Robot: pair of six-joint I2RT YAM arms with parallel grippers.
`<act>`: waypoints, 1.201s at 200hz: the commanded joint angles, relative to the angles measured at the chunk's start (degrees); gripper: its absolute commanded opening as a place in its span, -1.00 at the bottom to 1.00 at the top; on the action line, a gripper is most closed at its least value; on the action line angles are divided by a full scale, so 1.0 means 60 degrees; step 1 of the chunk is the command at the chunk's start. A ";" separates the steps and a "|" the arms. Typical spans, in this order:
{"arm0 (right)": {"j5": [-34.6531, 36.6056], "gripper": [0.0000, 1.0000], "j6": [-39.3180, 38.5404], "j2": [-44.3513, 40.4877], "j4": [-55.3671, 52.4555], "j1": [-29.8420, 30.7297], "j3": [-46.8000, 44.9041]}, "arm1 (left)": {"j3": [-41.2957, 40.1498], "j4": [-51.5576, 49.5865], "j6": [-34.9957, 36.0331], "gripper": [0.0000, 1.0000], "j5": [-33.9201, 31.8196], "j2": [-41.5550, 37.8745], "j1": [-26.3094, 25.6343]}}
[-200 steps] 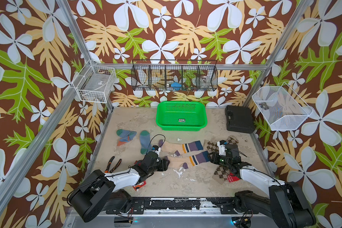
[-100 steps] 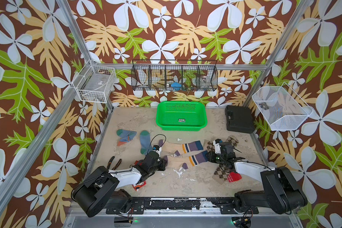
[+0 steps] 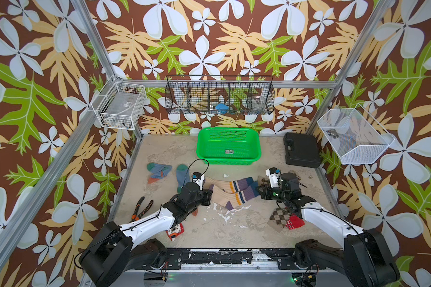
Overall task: Place the socks together as a pair
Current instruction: Pick up the sock from the center of the board, then place the sock in the sock.
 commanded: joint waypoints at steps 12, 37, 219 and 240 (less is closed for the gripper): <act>-0.0380 -1.00 0.0070 0.0003 -0.0225 -0.0022 0.0842 | 0.0650 -0.0767 0.0470 -1.00 -0.0165 -0.0054 0.0492; -0.0631 -1.00 -0.0066 0.0697 -0.0122 -0.0139 0.1409 | 0.1355 -0.1066 0.0750 -1.00 -0.0015 0.0387 0.0965; -0.1204 -1.00 -0.0181 0.4096 0.0814 -0.0535 0.2709 | 0.2615 -0.0755 0.1017 -1.00 0.0541 0.2996 0.2178; -0.1229 -1.00 -0.0171 0.4447 0.0948 -0.0564 0.2699 | 0.2630 -0.0667 0.1032 -1.00 0.0723 0.3276 0.2354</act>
